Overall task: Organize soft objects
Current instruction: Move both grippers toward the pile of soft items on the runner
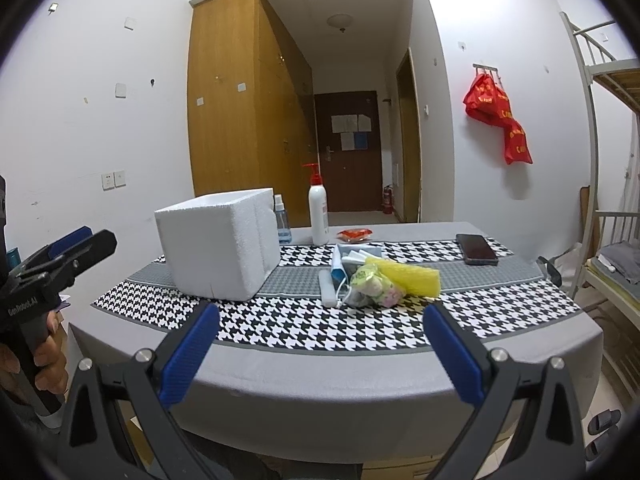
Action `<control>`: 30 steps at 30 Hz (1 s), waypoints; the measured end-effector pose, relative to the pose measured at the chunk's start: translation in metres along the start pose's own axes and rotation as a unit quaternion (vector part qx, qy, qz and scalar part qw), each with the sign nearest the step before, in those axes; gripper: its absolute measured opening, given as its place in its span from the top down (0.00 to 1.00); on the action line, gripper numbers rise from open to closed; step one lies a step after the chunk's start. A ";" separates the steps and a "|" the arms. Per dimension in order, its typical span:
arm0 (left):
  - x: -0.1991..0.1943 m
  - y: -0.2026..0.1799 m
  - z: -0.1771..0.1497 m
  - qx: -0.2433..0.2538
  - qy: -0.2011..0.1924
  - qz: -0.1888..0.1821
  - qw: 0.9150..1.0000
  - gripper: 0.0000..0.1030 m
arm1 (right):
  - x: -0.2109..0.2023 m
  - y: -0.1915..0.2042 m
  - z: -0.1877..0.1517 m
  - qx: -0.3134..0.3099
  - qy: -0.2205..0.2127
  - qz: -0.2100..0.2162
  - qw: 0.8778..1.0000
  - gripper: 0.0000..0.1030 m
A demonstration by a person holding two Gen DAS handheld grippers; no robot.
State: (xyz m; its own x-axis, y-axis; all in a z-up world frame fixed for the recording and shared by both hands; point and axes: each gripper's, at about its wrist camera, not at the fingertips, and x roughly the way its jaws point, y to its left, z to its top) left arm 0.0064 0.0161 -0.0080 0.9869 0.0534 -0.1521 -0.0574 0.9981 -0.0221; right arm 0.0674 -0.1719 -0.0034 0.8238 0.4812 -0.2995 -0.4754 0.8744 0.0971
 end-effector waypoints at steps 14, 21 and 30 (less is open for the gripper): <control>0.020 -0.009 0.018 -0.005 0.013 -0.008 1.000 0.01 | 0.007 -0.006 0.021 -0.005 -0.003 0.004 1.000 0.00; 0.032 -0.014 0.024 -0.003 0.023 -0.007 1.000 0.01 | 0.015 -0.013 0.031 -0.005 -0.002 0.007 1.000 0.00; 0.056 -0.023 0.030 0.007 0.037 -0.004 0.999 0.01 | 0.033 -0.025 0.043 -0.009 0.005 0.005 1.000 0.00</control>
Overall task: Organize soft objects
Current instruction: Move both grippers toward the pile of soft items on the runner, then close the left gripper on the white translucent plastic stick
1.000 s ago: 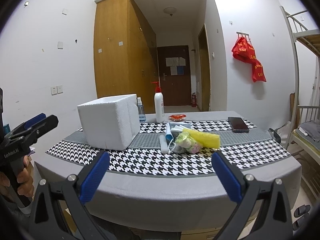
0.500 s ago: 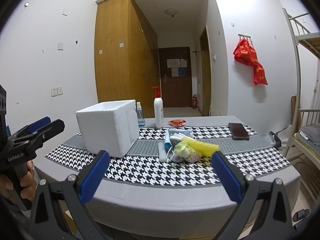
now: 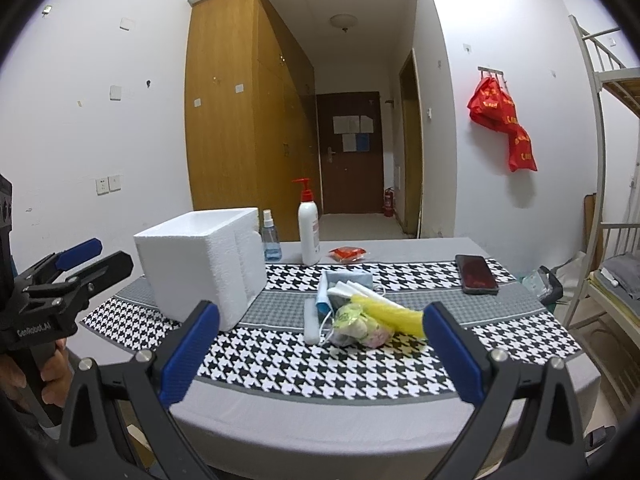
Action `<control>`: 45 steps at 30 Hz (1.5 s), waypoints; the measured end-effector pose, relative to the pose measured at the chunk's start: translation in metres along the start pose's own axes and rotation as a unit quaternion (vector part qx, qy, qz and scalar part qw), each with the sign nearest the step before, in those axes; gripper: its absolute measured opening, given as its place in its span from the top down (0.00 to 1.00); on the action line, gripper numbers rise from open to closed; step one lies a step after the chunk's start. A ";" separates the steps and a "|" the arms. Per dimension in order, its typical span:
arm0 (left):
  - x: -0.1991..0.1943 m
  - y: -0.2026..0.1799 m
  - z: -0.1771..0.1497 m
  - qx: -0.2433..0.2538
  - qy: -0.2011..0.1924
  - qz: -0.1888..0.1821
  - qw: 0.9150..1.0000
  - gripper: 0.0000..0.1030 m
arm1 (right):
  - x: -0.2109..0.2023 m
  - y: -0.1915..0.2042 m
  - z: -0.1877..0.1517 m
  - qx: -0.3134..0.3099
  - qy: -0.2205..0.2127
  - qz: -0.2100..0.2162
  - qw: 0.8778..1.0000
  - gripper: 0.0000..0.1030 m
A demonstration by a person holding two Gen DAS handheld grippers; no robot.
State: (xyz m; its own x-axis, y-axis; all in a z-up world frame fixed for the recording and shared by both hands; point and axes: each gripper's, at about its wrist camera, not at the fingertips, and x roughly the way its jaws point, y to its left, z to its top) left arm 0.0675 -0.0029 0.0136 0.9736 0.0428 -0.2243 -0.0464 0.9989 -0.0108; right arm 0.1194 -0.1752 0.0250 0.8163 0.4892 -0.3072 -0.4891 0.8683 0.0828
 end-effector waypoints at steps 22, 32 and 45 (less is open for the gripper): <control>0.079 -0.031 -0.010 0.014 0.055 -0.052 0.997 0.01 | 0.069 -0.065 -0.006 0.021 0.059 -0.015 0.998 0.00; 0.113 -0.042 -0.020 -0.005 0.093 -0.059 0.994 0.01 | 0.096 -0.082 -0.010 0.012 0.089 -0.010 0.996 0.00; 0.150 -0.045 -0.028 -0.028 0.142 -0.042 0.989 0.01 | 0.132 -0.106 -0.018 0.005 0.140 -0.007 0.990 0.25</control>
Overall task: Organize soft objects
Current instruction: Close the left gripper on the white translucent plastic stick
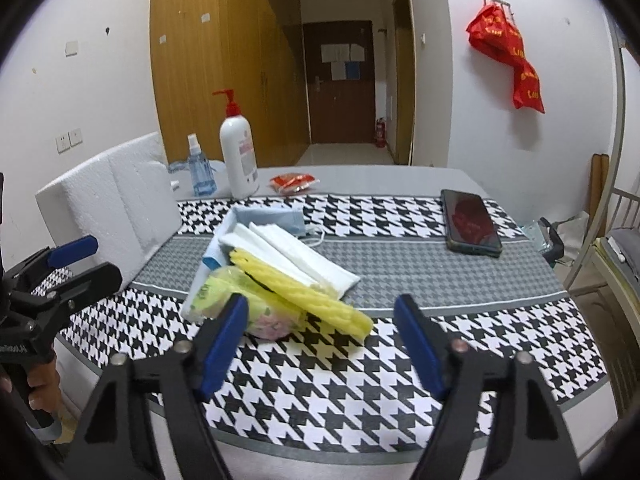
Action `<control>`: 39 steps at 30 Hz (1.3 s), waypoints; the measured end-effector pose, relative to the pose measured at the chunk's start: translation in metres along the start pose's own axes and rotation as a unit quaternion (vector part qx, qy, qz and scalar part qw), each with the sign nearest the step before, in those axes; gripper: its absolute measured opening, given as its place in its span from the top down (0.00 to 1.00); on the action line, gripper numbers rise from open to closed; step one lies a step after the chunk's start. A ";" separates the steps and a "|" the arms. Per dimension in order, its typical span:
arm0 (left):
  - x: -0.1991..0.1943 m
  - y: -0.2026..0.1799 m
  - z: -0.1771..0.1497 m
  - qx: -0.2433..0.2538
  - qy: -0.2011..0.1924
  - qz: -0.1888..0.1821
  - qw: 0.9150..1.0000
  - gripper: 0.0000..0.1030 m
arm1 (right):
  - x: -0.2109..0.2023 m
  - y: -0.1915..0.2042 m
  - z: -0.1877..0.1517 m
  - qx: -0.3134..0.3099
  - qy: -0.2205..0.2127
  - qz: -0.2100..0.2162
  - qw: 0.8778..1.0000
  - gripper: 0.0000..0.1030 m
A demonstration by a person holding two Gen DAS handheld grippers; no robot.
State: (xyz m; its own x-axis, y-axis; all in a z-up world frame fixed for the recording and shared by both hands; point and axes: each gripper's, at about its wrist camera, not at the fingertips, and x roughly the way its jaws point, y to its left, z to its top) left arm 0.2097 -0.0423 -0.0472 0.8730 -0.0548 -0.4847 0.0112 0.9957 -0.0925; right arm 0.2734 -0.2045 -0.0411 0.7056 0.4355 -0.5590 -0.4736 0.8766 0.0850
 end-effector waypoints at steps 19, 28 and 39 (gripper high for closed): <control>0.070 0.008 0.001 -0.010 0.117 0.073 0.990 0.11 | 0.036 -0.013 -0.004 -0.017 0.050 -0.008 0.999 0.39; 0.094 0.017 -0.003 -0.045 0.167 0.064 0.983 0.33 | 0.042 -0.015 -0.006 -0.018 0.061 -0.008 0.998 0.44; 0.107 0.008 -0.003 -0.045 0.179 0.052 0.981 0.62 | 0.040 -0.017 -0.008 -0.015 0.057 -0.004 0.998 0.44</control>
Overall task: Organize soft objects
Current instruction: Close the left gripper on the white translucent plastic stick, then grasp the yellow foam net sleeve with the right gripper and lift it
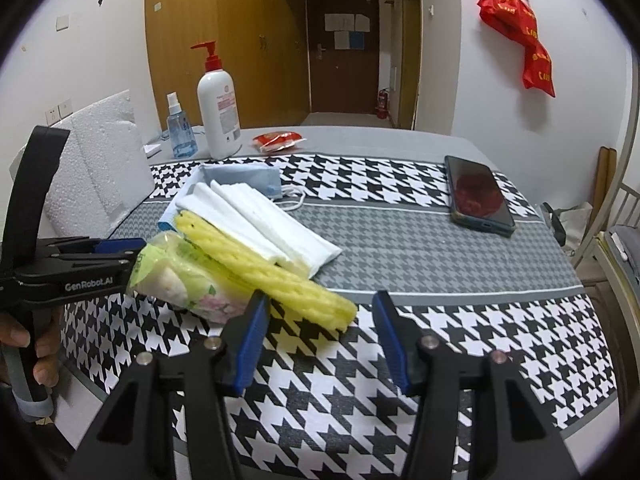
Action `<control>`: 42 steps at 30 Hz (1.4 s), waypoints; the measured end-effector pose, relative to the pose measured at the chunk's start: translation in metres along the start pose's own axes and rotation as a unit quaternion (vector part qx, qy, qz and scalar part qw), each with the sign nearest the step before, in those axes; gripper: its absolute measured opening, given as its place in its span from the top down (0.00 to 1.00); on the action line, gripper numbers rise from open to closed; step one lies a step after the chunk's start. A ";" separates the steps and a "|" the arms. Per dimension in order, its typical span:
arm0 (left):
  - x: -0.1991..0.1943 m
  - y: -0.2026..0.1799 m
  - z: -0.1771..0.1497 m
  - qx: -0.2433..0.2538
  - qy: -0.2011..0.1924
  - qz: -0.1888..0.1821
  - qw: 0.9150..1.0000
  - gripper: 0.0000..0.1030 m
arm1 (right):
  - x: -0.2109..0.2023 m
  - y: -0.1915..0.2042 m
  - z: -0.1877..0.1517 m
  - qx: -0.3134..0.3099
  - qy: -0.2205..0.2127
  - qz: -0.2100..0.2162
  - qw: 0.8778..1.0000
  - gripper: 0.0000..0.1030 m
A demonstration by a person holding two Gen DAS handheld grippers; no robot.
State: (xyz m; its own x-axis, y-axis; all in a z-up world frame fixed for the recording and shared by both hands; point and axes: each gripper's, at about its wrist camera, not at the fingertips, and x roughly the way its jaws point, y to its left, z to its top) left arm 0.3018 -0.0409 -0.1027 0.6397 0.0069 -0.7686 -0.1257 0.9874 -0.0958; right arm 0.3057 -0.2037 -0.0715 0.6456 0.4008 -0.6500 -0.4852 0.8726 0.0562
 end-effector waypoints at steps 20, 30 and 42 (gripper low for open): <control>-0.034 0.014 -0.013 0.016 -0.036 -0.002 0.999 0.84 | -0.011 -0.001 0.003 -0.006 -0.010 -0.004 1.000 0.44; -0.054 0.016 -0.029 0.015 -0.059 -0.016 0.998 0.84 | -0.005 0.004 0.008 -0.041 0.000 0.009 0.999 0.44; -0.070 0.017 -0.044 -0.004 -0.071 -0.017 0.997 0.84 | -0.013 0.010 0.009 -0.037 0.006 0.074 0.997 0.89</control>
State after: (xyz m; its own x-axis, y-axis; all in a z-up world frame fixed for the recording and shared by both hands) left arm 0.2215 -0.0314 -0.0785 0.7445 -0.0028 -0.6676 -0.1081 0.9863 -0.1247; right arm 0.2978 -0.1978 -0.0561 0.5565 0.5205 -0.6476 -0.6174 0.7807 0.0969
